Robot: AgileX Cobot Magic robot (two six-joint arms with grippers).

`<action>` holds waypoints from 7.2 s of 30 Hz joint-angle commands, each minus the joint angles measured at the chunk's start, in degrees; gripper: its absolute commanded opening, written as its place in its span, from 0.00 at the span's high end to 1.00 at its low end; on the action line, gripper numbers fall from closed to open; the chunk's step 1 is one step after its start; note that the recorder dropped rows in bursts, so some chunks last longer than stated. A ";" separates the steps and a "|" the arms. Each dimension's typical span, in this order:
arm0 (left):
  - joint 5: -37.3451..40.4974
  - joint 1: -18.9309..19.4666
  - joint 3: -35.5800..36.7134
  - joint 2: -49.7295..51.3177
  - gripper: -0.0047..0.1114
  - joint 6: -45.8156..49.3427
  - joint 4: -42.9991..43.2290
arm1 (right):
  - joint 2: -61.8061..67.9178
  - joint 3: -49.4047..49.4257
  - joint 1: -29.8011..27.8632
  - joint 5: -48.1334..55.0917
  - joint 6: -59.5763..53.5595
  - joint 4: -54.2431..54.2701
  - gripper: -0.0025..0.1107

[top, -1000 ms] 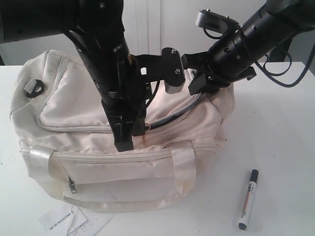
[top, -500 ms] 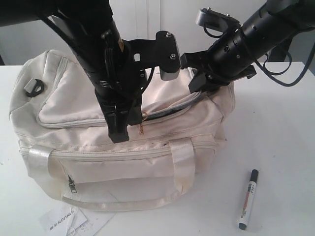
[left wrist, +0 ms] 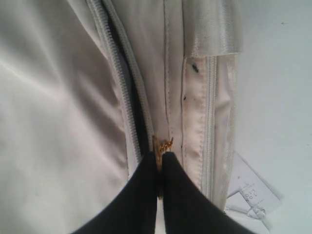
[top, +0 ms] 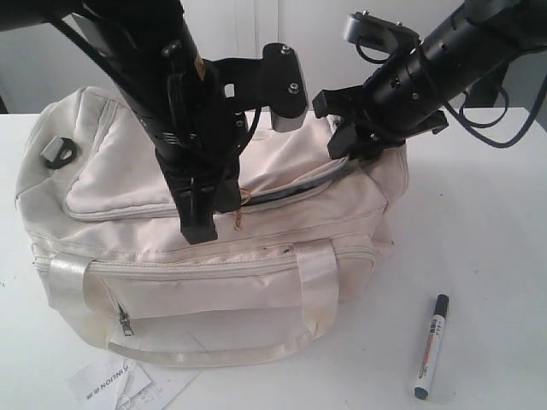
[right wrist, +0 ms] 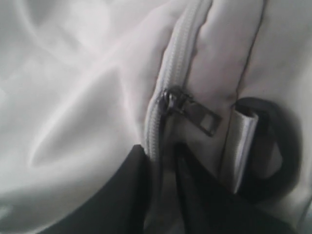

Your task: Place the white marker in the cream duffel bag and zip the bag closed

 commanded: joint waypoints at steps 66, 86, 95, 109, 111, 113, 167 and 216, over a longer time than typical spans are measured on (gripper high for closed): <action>12.84 -0.11 -0.21 -0.75 0.96 -6.72 6.01 | -4.87 5.75 0.66 -0.58 -4.20 7.81 0.98; 12.84 -0.11 -0.21 -1.08 0.96 -9.54 7.37 | -4.87 5.75 0.66 -0.58 -4.55 6.11 0.98; 12.84 -0.11 -0.21 -1.08 0.93 -12.55 7.37 | -4.87 5.75 0.66 -0.68 -4.55 5.61 0.98; 12.84 -0.11 -0.21 -1.08 0.96 -12.23 7.50 | -4.87 5.64 0.66 -0.14 -3.63 5.48 0.83; 12.84 -0.11 -0.21 -1.08 0.96 -12.23 7.50 | -5.12 5.64 0.66 -0.03 -3.63 5.41 0.75; 12.84 -0.11 -0.21 -1.31 0.96 -12.72 7.60 | -5.80 5.64 0.66 0.12 -3.78 5.26 0.68; -33.32 19.23 43.95 -22.94 0.35 -25.08 -49.13 | -12.01 5.86 0.89 4.65 -26.39 12.60 0.61; -36.91 14.63 42.74 -17.53 0.36 -26.92 -40.46 | -11.36 5.86 0.89 7.17 -34.77 20.76 0.61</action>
